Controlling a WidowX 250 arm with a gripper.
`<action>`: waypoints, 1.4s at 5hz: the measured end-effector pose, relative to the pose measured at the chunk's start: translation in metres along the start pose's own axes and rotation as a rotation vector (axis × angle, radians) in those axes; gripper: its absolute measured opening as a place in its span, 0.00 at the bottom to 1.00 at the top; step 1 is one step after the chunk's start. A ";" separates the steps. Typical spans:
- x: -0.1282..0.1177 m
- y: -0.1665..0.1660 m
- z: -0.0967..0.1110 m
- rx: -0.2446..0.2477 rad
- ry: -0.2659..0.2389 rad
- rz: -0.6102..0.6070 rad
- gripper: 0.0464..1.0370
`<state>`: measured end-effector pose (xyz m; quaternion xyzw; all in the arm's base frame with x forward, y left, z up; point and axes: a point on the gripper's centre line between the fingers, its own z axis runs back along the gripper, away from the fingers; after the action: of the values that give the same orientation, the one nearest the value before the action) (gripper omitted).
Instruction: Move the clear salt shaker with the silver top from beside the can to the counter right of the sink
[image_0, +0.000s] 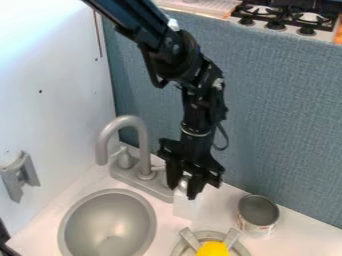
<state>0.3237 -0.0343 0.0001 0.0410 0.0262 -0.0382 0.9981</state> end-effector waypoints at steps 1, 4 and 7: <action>0.002 0.012 -0.019 0.012 0.030 0.029 0.47; 0.029 0.017 -0.048 -0.034 0.097 0.028 0.52; 0.023 0.021 -0.047 -0.092 0.109 0.048 0.96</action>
<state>0.3462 -0.0108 -0.0465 -0.0025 0.0813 -0.0109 0.9966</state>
